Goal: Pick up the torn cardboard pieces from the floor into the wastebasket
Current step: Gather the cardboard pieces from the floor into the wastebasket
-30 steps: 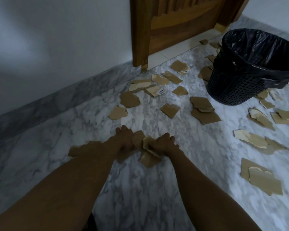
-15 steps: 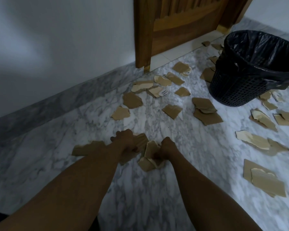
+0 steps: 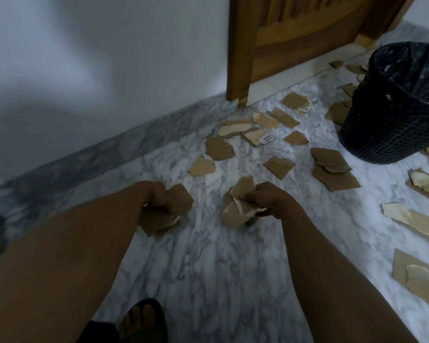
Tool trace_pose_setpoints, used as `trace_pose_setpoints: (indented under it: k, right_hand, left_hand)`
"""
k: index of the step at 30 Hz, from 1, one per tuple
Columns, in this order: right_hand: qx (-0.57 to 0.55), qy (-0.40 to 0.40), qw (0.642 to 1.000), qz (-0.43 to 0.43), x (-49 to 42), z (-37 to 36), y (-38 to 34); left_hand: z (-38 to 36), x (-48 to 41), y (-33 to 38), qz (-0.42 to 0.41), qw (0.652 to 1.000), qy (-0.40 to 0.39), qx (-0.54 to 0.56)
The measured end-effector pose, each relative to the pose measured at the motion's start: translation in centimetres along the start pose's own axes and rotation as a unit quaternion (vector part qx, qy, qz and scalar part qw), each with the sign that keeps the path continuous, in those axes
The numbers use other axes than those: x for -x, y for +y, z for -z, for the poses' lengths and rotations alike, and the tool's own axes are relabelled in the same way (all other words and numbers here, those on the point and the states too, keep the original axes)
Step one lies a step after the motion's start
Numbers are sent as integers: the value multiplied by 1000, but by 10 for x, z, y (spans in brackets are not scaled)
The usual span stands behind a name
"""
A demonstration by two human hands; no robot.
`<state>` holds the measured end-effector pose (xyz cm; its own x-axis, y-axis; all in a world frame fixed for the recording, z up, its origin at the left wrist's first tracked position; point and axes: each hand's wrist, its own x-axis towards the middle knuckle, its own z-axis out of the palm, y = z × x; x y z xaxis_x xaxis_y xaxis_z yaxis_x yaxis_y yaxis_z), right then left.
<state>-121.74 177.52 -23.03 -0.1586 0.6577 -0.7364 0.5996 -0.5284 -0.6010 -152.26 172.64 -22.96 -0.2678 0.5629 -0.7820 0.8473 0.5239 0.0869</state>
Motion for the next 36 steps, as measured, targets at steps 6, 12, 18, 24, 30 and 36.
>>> trace_pose_setpoints:
  k: [6,12,18,24,30,36]
  right_hand:
    - [49,-29,998,12,-8,-30,-10]
    - [58,16,998,26,-18,-38,-4]
    - [99,23,994,30,-29,-36,9]
    - [-30,53,998,5,-31,-18,-3]
    - [-85,122,988,51,-61,14,-58]
    - [66,103,987,100,-154,-8,-112]
  left_hand:
    - [-49,-12,-19,11,993,51,-107]
    - [-42,-18,3,-52,997,51,-20]
    - [4,-36,53,-108,982,129,82]
    - [18,-50,107,-46,984,148,90]
    - [4,-85,118,-45,983,160,77]
    - [14,-111,115,-61,976,184,96]
